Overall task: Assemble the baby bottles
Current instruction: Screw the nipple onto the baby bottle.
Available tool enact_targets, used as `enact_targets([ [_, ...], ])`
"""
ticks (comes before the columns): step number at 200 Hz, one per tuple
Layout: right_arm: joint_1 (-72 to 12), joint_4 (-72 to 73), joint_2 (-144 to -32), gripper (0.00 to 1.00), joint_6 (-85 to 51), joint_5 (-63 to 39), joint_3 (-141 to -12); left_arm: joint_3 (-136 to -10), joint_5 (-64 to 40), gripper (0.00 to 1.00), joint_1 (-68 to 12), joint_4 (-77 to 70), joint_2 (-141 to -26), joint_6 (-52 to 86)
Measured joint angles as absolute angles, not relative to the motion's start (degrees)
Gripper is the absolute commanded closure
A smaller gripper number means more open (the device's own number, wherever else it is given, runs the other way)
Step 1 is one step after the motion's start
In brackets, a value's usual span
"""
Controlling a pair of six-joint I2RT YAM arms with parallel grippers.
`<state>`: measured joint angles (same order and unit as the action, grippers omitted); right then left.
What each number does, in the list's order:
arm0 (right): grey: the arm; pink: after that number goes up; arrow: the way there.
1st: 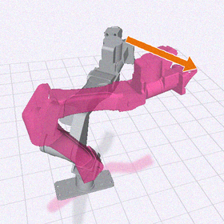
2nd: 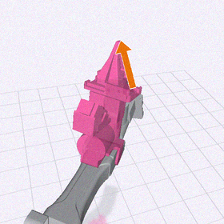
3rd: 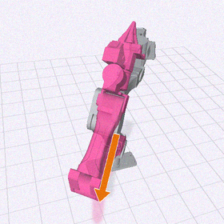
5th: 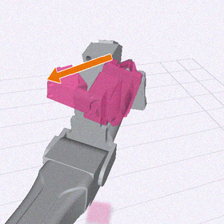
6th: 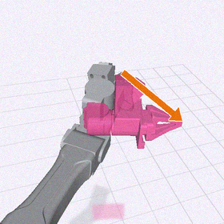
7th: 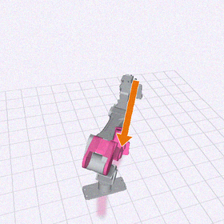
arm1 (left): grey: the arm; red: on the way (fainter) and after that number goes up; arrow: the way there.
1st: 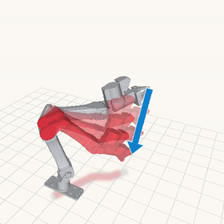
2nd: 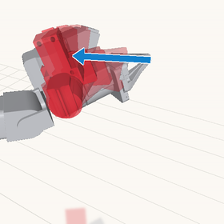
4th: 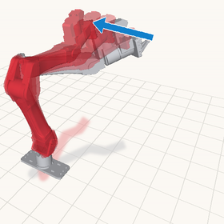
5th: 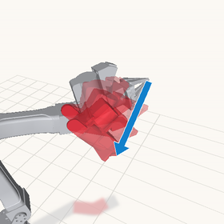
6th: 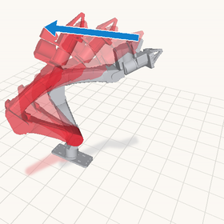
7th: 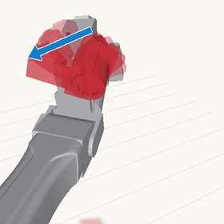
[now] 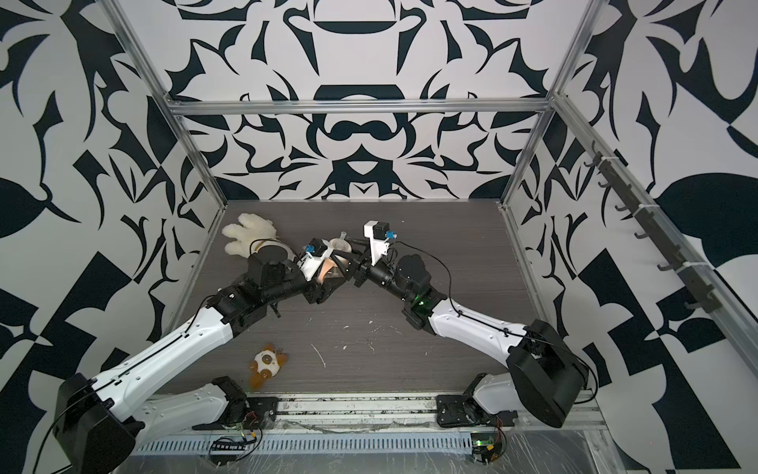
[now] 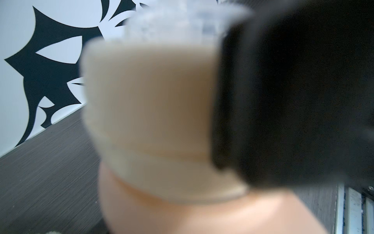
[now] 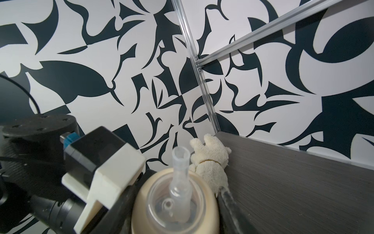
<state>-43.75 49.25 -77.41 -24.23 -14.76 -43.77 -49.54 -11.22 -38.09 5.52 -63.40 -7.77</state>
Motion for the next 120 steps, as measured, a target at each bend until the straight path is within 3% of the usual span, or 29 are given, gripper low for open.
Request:
enact_targets([
  [17,-43.7,45.3,-75.5,0.18,-21.4,-15.4,-43.7,-50.1,-14.6,1.0,-37.2,5.4,-63.8,-7.5],
  [25,-43.8,43.6,-74.4,0.01,-20.0,-15.8,-43.7,-50.4,-16.1,1.0,-36.8,5.5,-63.8,-7.4],
  [72,-41.8,29.5,-65.2,0.01,-10.6,-21.3,-43.4,-50.7,-22.7,1.0,-34.7,1.9,-63.5,-6.7],
  [120,-33.2,19.1,-61.0,0.01,-6.7,-29.7,-43.4,-48.1,-30.4,1.0,-34.5,-4.1,-62.3,-6.1],
])
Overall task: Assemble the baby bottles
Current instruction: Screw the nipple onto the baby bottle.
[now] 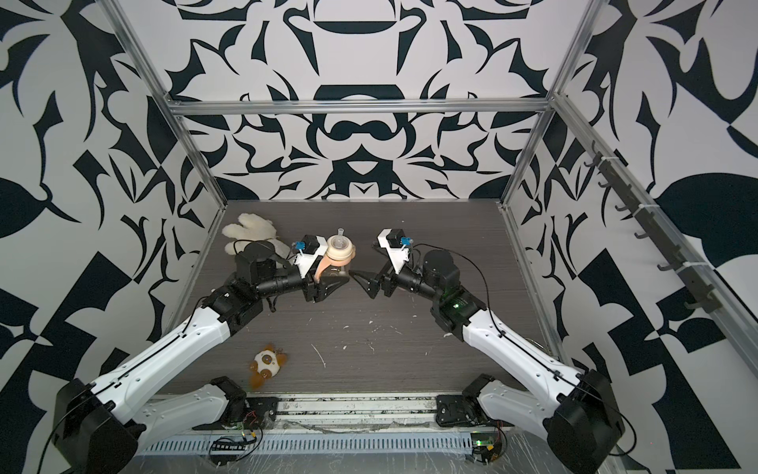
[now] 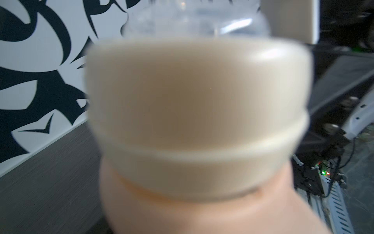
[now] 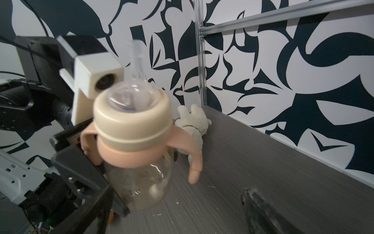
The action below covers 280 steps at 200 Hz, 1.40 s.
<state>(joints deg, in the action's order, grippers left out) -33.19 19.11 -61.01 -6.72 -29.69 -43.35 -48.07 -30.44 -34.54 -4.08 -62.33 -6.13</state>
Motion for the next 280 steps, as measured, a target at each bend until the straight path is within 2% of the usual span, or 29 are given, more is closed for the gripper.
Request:
enact_targets([
  [53,-31.9,9.5,-60.8,0.01,0.3,-42.5,-45.2,-49.0,-41.8,1.0,-34.5,-2.0,-63.6,-7.6],
  [115,-31.8,5.0,-58.6,0.01,5.0,-49.8,-47.8,-52.4,-48.8,1.0,-34.5,4.4,-65.0,-10.8],
  [169,-31.8,4.2,-65.1,0.01,4.5,-59.0,-54.8,-55.3,-52.6,1.0,-35.0,9.5,-67.3,-13.4],
  [251,-32.6,2.9,-72.6,0.12,3.1,-63.5,-59.5,-55.3,-52.8,1.0,-35.0,10.5,-67.3,-13.8],
  [280,-33.4,0.8,-72.6,0.22,4.6,-63.5,-59.9,-55.3,-52.8,1.0,-35.0,10.4,-67.3,-13.7],
])
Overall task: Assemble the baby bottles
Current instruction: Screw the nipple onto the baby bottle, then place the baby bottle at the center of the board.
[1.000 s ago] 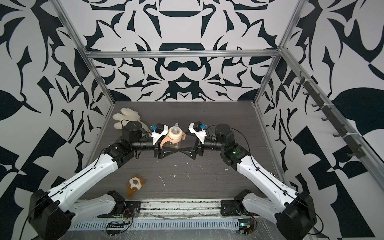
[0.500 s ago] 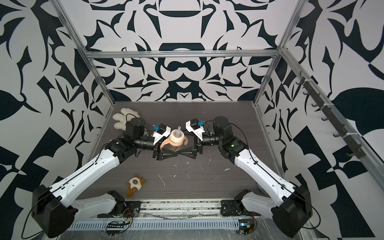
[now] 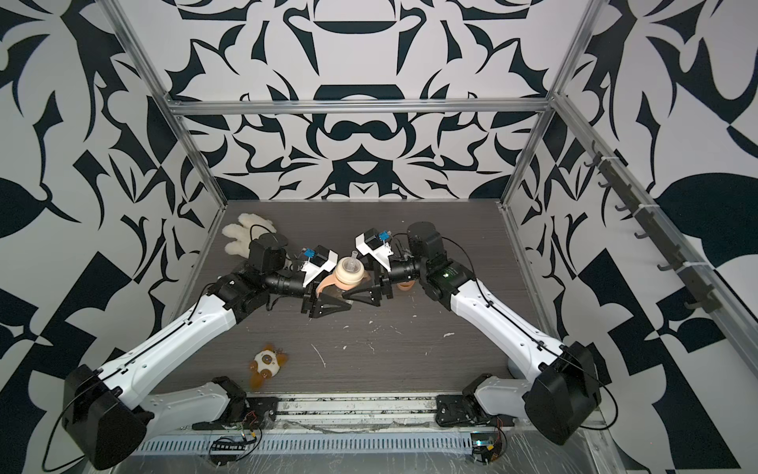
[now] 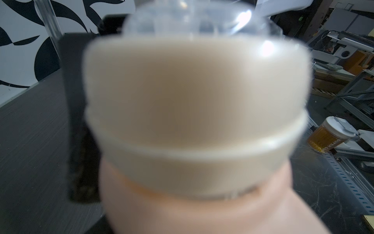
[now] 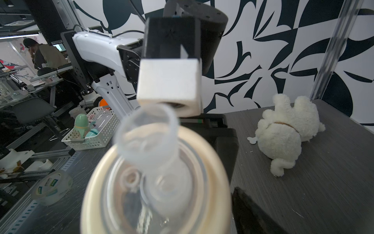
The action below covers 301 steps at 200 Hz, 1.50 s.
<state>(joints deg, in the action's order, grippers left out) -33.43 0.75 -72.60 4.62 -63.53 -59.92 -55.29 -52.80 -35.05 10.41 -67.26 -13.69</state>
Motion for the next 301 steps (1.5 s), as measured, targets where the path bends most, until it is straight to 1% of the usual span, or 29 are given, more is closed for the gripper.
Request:
enact_targets([
  [12,-33.7,0.0,-72.6,0.31,5.5,-63.5,-60.2,-55.3,-52.7,1.0,-35.0,10.4,-67.3,-13.6],
  [32,-33.8,-0.6,-72.6,0.39,6.4,-63.3,-60.5,-55.3,-52.7,1.0,-35.0,10.4,-67.3,-13.4],
  [50,-33.8,-1.0,-72.6,0.55,6.9,-63.1,-60.6,-55.3,-52.7,1.0,-35.0,10.4,-67.3,-13.3],
  [58,-33.8,-1.1,-72.6,0.6,7.1,-63.0,-60.6,-55.3,-52.6,1.0,-35.0,10.4,-67.3,-13.3],
  [78,-33.8,-1.1,-72.6,0.69,7.5,-62.9,-60.6,-55.3,-52.4,0.99,-35.0,10.4,-67.3,-13.3],
  [85,-33.8,-1.1,-72.5,0.71,7.6,-62.9,-60.6,-55.3,-52.4,0.9,-35.0,10.4,-67.3,-13.2],
  [102,-33.8,-1.1,-72.3,0.74,7.7,-62.6,-60.6,-55.3,-52.3,0.58,-35.0,10.1,-67.3,-13.0],
  [104,-33.8,-1.1,-72.3,0.74,7.7,-62.5,-60.6,-55.3,-52.2,0.51,-35.0,10.0,-67.3,-13.0],
  [107,-33.8,-1.1,-72.2,0.74,7.7,-62.4,-60.6,-55.3,-52.2,0.29,-35.0,10.0,-67.3,-12.9],
  [108,-33.8,-1.1,-72.2,0.75,7.7,-62.4,-60.6,-55.3,-52.1,0.19,-35.0,9.9,-67.3,-12.9],
  [109,-33.8,-1.1,-72.2,0.75,7.7,-62.3,-60.6,-55.3,-52.1,0.11,-35.0,9.9,-67.3,-12.9],
  [110,-33.8,-1.1,-72.2,0.76,7.7,-62.3,-60.6,-55.3,-52.1,0.05,-35.1,9.8,-67.3,-12.9],
  [111,-33.8,-1.1,-72.2,0.76,7.7,-62.3,-60.6,-55.3,-52.1,0.02,-35.0,9.8,-67.3,-12.9],
  [113,-33.8,-1.1,-72.1,0.77,7.7,-62.2,-60.6,-55.3,-52.0,0.0,-35.1,9.7,-67.3,-12.8],
  [127,-33.9,-0.9,-71.7,0.84,7.7,-60.6,-60.6,-55.3,-51.1,0.01,-35.2,8.6,-67.3,-12.0],
  [142,-33.9,-0.6,-71.5,0.95,7.7,-58.5,-60.5,-55.3,-49.6,0.01,-35.2,7.4,-67.4,-10.8],
  [147,-33.8,-0.5,-71.4,1.0,7.7,-57.8,-60.5,-55.3,-49.1,0.0,-35.2,7.0,-67.5,-10.4],
  [180,-32.1,0.3,-71.3,1.0,6.9,-53.2,-60.5,-54.5,-44.0,0.01,-35.2,5.3,-67.8,-8.5],
  [221,-28.9,1.8,-71.3,1.0,5.4,-48.0,-60.4,-47.4,-32.9,0.01,-34.7,-0.3,-66.7,-4.3],
  [257,-28.7,3.3,-73.2,1.0,5.4,-45.1,-60.0,-44.4,-22.8,0.01,-31.8,-4.2,-66.4,-0.1],
  [276,-28.8,5.9,-75.4,1.0,5.6,-43.0,-58.3,-42.1,-18.2,0.01,-29.5,-5.9,-64.2,2.2],
  [301,-28.8,10.7,-80.3,1.0,5.4,-39.9,-54.6,-37.1,-15.4,0.01,-27.5,-7.6,-57.0,4.6],
])
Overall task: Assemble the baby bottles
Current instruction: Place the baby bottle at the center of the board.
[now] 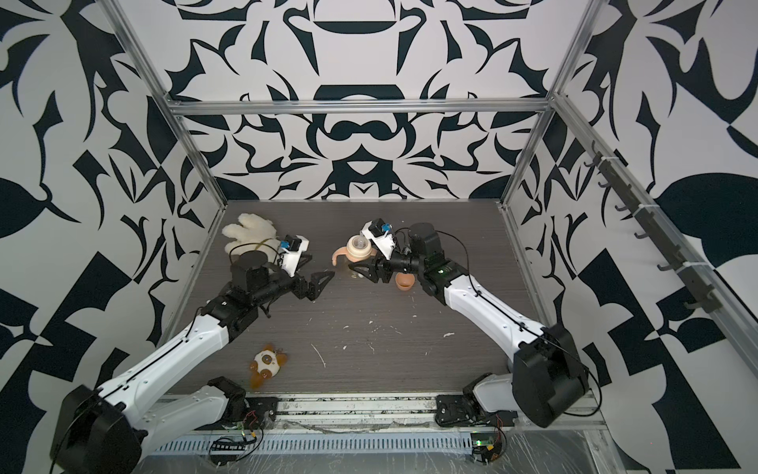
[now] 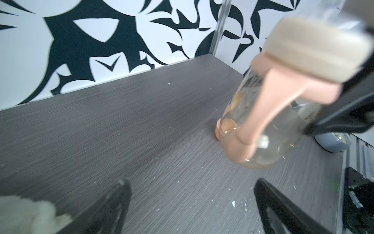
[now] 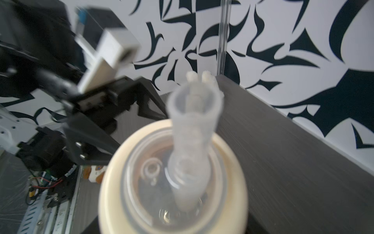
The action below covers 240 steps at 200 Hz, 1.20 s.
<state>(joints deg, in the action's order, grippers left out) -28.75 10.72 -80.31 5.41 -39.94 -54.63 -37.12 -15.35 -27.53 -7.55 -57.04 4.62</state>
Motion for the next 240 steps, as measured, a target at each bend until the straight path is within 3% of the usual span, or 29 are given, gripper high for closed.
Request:
enact_targets([
  [44,-29.4,20.4,-93.1,1.0,4.2,-33.7,-50.7,-34.1,-14.2,0.01,-27.4,-9.1,-46.4,6.2],
  [116,-36.1,32.9,-99.9,1.0,8.3,-23.5,-48.1,-37.2,-16.5,0.01,-27.4,-8.3,-50.1,6.6],
  [179,-37.2,40.2,-106.1,1.0,9.1,-20.7,-46.5,-39.9,-17.8,0.01,-27.4,-8.7,-49.7,6.4],
  [202,-37.3,41.9,-106.2,0.9,9.0,-20.2,-45.9,-39.9,-17.8,0.01,-27.4,-8.7,-49.7,6.3],
  [240,-37.5,43.7,-106.2,0.6,8.7,-19.5,-44.8,-39.9,-17.8,0.01,-27.4,-8.7,-49.7,6.0],
])
